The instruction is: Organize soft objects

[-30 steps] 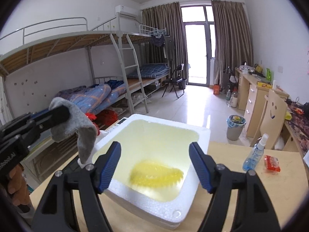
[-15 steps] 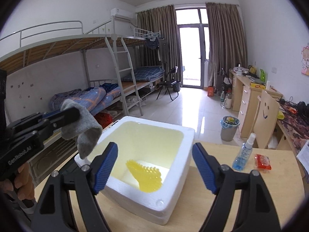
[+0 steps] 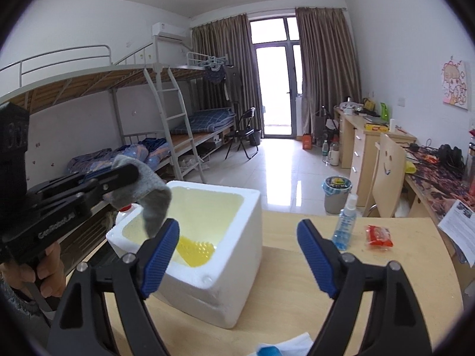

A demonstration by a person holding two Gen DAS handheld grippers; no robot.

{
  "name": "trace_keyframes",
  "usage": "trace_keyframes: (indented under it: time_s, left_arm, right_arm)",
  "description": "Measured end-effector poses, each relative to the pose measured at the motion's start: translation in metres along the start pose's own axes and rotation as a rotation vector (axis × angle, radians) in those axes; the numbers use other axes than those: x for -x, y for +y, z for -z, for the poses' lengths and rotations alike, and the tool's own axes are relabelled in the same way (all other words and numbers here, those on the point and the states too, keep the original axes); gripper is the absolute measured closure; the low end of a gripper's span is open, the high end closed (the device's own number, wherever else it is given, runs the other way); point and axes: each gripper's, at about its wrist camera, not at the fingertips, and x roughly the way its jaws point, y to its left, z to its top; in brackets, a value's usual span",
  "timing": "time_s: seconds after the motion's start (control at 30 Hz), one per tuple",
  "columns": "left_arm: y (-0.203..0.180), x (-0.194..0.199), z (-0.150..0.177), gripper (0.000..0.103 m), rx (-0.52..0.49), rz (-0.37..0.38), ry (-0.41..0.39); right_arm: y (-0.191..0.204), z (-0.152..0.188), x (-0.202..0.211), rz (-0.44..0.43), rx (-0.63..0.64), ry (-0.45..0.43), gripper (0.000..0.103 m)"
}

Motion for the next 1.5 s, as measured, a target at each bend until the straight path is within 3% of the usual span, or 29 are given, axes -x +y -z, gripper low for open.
trace_keyframes:
  time_s: [0.27, 0.37, 0.43, 0.53, 1.03, 1.5]
  left_arm:
    - [0.001, -0.014, 0.002, 0.091, 0.022, -0.009, 0.051]
    - [-0.001, -0.020, 0.003, 0.080, 0.026, -0.011, 0.077]
    - [-0.001, -0.024, 0.004, 0.044, 0.033, -0.021, 0.092]
    - [-0.001, -0.022, 0.003, 0.005, 0.043, -0.042, 0.084]
    - [-0.010, -0.008, 0.001, 0.001, 0.023, -0.032, 0.072]
    - [-0.020, 0.031, 0.004, 0.001, 0.019, -0.008, 0.037]
  right_arm:
    - [-0.012, 0.007, 0.020, 0.026, -0.017, -0.039, 0.011]
    - [-0.015, 0.012, 0.023, 0.042, -0.017, -0.041, 0.009]
    - [-0.018, 0.014, 0.025, 0.050, -0.024, -0.043, 0.009]
    - [-0.021, 0.015, 0.028, 0.056, -0.032, -0.046, 0.009]
    - [-0.026, 0.021, 0.037, 0.063, -0.042, -0.056, 0.009]
    - [-0.018, 0.025, 0.061, 0.062, -0.035, -0.079, 0.009]
